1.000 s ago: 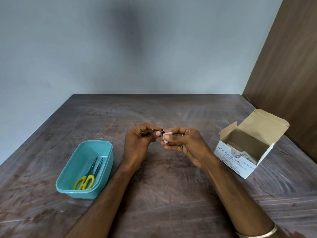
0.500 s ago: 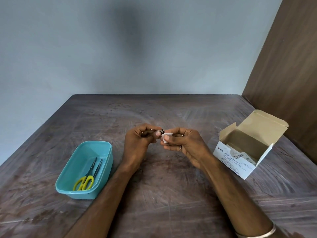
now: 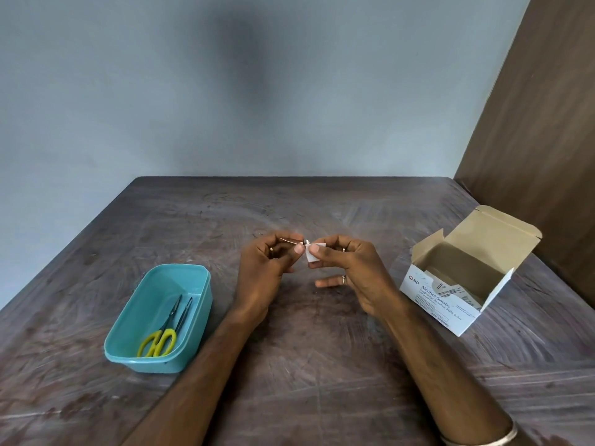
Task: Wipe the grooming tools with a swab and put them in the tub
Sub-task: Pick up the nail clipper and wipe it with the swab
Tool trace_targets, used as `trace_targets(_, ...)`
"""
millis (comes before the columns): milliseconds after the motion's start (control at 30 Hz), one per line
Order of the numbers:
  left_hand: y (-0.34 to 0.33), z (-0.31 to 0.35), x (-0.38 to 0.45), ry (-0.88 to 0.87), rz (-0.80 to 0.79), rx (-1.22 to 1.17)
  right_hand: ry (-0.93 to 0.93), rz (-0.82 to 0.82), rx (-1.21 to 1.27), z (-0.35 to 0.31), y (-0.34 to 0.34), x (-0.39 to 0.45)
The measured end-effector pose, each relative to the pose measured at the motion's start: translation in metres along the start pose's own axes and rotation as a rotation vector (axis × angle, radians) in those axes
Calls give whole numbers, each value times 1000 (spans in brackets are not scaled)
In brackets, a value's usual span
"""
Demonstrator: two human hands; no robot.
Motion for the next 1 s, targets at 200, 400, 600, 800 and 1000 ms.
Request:
trace_targets(200,-2,2,-2,-155,-37,152,-9,-8,22,-1,-1,-2)
trace_targets(400,-7,5,-5,-291,-90,309,9,33,45,-1,-2,-1)
trace_targets(600,-11,11,-9,-395,-78,438,4,25,116,1,-6,-2)
trace_targets(800,-11,11,-10,-417,-60,455,-11,14,138,1,-5,-1)
trace_targets(1000,-11,12,-10,-412,-64,446,-10,9,155,2,-6,-2)
Point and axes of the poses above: each hand's wrist, its own x-axis towards the middle knuckle, its own y-axis out of the back of the hand, z = x × y, the point moved 3 cm from there along x, towards the middle knuckle, and after that the axes turned 15 degrees about -y, right-handed, at the moved point
